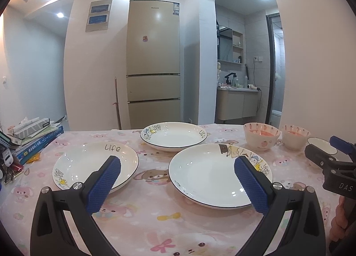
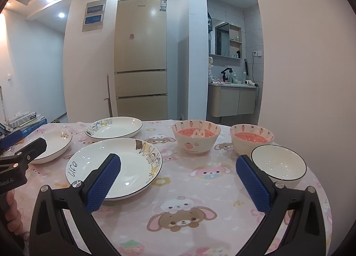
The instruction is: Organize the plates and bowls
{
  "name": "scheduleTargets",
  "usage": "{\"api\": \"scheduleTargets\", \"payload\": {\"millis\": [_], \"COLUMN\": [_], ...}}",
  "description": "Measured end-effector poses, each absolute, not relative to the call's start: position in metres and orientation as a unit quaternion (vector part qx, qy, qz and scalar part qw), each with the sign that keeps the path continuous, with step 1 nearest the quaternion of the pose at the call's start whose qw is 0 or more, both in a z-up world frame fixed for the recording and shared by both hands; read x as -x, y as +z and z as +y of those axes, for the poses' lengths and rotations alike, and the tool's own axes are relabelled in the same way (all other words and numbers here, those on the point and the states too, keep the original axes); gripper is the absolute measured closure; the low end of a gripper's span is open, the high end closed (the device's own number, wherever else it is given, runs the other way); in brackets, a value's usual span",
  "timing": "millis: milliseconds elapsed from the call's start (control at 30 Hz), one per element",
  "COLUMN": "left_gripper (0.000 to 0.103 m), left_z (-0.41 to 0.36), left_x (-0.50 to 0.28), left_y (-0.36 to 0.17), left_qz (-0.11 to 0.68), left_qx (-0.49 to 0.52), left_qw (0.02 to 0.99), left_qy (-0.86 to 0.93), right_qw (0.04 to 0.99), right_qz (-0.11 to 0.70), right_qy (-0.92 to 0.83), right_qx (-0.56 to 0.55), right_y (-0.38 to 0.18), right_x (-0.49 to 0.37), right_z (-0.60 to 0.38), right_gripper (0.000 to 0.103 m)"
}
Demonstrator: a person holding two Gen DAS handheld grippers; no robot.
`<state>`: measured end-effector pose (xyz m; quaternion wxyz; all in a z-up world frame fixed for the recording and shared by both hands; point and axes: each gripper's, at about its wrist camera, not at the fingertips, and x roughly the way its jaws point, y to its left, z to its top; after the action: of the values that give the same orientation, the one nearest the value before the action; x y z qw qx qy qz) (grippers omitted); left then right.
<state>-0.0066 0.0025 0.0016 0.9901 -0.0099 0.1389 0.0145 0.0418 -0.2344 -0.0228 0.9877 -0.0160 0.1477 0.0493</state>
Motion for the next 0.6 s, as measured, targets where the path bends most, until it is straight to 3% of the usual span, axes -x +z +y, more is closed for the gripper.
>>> {"api": "scheduleTargets", "payload": {"millis": [600], "left_gripper": [0.0], "left_z": [0.0034], "left_x": [0.0071], "left_y": [0.0018], "left_qz": [0.14], "left_qx": [0.01], "left_qw": [0.99], "left_qy": [0.015], "right_qw": [0.987], "right_qz": [0.149], "right_qy": [0.051], "right_qx": [0.016], "right_y": [-0.0233], "right_x": [-0.0427], "right_z": [-0.2354], "right_gripper": [0.0]}}
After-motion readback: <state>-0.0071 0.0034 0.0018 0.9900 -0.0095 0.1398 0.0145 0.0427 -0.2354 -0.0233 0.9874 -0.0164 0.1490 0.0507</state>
